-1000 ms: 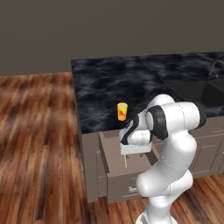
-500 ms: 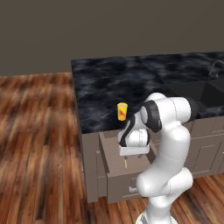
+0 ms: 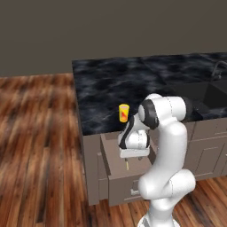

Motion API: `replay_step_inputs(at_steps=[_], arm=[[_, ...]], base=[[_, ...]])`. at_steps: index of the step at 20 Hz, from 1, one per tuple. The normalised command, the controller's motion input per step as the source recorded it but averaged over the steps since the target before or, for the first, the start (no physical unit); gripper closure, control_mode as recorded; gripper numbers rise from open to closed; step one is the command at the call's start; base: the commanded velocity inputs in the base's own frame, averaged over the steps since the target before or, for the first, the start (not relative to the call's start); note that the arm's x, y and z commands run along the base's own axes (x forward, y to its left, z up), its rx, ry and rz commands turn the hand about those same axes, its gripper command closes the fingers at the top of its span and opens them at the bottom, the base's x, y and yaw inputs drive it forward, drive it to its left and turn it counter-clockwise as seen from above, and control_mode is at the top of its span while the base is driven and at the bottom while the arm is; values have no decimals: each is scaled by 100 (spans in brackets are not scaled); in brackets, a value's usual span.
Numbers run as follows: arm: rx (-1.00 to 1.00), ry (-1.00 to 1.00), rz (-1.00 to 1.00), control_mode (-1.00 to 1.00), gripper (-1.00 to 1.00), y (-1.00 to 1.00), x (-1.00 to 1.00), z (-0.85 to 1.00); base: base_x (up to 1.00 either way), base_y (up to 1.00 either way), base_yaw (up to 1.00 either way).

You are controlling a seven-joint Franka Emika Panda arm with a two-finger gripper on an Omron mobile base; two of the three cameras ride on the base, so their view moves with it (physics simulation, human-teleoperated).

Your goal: Pick up the straw from the right drawer and put it inside the smoothie cup.

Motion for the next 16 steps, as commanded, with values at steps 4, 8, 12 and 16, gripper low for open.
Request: replay_step_inputs(at_steps=[4, 8, 12, 16], arm=[[0, 0, -1, -100, -100, 0, 21, -24], [0, 0, -1, -100, -100, 0, 21, -22], [0, 0, 0, -100, -100, 0, 21, -22], [0, 0, 0, -100, -100, 0, 21, -20]], base=[[0, 0, 0], [0, 0, 0], [0, 0, 0], [0, 0, 0]])
